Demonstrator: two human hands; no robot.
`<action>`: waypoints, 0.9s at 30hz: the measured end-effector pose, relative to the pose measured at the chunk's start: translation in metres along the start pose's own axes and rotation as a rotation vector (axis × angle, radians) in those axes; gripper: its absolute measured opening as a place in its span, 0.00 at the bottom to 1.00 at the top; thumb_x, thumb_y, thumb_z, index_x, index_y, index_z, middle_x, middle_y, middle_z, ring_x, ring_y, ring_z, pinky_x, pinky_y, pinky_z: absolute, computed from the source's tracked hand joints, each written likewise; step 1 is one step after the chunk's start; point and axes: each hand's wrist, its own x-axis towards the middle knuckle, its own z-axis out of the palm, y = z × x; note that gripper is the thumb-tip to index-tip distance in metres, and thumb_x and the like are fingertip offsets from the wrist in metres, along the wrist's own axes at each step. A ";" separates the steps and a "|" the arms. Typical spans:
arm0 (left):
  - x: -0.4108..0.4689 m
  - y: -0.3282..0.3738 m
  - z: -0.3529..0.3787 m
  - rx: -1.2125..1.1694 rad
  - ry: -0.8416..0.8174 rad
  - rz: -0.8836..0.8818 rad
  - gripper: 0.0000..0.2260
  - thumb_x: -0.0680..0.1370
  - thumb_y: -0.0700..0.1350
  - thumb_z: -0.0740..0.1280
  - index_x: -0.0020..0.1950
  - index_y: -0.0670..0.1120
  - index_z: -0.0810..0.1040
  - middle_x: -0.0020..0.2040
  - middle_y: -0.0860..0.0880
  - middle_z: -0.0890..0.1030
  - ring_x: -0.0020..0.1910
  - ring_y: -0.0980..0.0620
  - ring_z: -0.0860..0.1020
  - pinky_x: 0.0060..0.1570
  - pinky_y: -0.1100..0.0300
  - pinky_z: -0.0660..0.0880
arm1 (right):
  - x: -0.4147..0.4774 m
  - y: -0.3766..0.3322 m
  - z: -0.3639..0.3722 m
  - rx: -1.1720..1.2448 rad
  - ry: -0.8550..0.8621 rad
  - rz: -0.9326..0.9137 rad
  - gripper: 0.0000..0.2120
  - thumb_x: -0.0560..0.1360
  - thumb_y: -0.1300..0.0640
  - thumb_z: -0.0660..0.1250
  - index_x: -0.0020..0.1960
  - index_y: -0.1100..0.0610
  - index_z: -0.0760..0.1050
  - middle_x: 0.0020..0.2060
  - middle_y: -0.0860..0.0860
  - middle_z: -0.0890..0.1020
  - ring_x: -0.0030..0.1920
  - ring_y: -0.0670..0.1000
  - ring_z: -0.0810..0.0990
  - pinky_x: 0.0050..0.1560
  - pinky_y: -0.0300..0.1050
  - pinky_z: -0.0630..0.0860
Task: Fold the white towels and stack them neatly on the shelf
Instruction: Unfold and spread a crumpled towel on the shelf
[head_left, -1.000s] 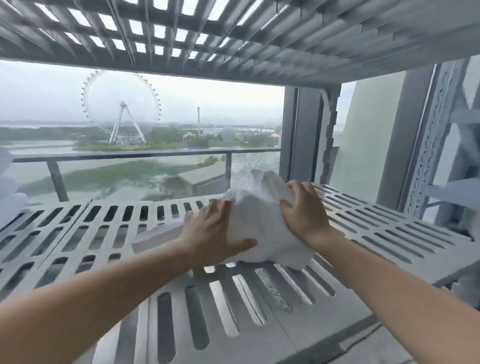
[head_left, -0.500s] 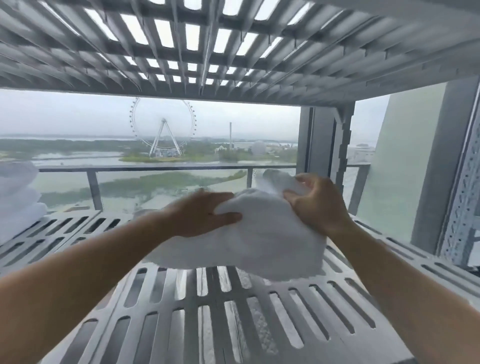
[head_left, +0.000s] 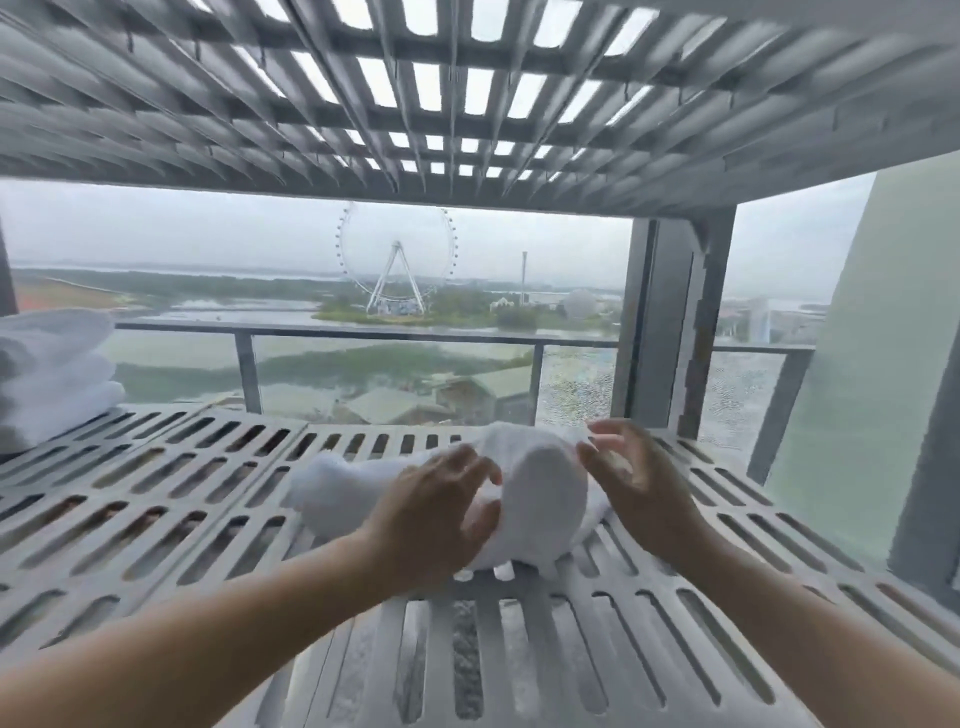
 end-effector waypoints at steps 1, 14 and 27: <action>-0.005 0.001 0.001 -0.008 -0.020 0.004 0.18 0.75 0.58 0.55 0.59 0.50 0.73 0.55 0.51 0.76 0.53 0.51 0.74 0.50 0.56 0.70 | -0.006 0.001 -0.001 0.025 -0.021 -0.005 0.24 0.67 0.34 0.66 0.55 0.48 0.70 0.53 0.47 0.76 0.53 0.36 0.74 0.43 0.25 0.73; 0.020 -0.014 0.019 0.273 -0.160 -0.139 0.22 0.73 0.49 0.63 0.66 0.49 0.66 0.58 0.48 0.75 0.57 0.45 0.74 0.52 0.50 0.73 | 0.032 0.015 0.054 -0.149 -0.145 0.079 0.25 0.66 0.66 0.60 0.60 0.49 0.63 0.39 0.53 0.77 0.36 0.52 0.75 0.27 0.38 0.65; 0.034 -0.056 0.014 0.270 -0.157 -0.166 0.19 0.73 0.49 0.61 0.64 0.53 0.67 0.60 0.51 0.75 0.56 0.47 0.75 0.49 0.53 0.73 | 0.052 0.033 0.010 -0.493 -0.149 -0.176 0.22 0.68 0.52 0.63 0.61 0.45 0.66 0.50 0.52 0.81 0.47 0.55 0.78 0.44 0.47 0.72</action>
